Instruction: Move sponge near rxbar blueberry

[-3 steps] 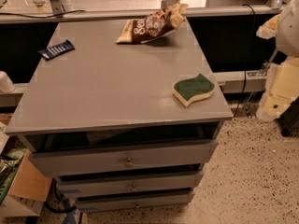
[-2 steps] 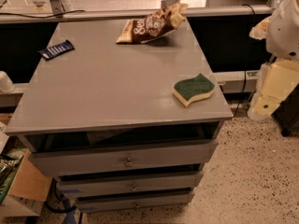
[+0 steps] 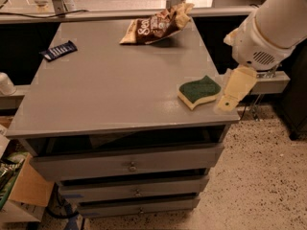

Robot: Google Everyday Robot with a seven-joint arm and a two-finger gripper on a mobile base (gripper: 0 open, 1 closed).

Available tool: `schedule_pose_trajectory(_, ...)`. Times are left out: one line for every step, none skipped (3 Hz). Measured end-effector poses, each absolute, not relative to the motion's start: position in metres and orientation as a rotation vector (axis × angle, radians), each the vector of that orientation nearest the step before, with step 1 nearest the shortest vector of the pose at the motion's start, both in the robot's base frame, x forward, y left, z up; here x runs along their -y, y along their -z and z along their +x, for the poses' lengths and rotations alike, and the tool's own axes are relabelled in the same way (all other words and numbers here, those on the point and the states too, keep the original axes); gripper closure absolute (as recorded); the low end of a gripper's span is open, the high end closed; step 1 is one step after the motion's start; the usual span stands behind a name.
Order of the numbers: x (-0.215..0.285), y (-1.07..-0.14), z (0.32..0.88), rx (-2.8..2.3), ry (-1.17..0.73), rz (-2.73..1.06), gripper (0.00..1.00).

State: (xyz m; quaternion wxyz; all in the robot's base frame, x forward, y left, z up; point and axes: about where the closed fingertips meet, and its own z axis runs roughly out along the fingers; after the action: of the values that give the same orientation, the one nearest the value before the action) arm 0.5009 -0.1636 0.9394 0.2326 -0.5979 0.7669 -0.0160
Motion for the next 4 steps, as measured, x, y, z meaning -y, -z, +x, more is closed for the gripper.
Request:
schedule_pose_trajectory(0.15,-0.915,0.536,-2.087,-0.028,-1.597,0.0)
schedule_pose_trajectory(0.144,-0.884,0.56,-2.09,-0.076,-1.599,0.0)
schedule_pose_trajectory(0.136,-0.852,0.577,-2.088,-0.128,-1.617,0.0)
schedule_pose_trajectory(0.131,-0.832,0.587,-2.073,-0.152,-1.647,0.0)
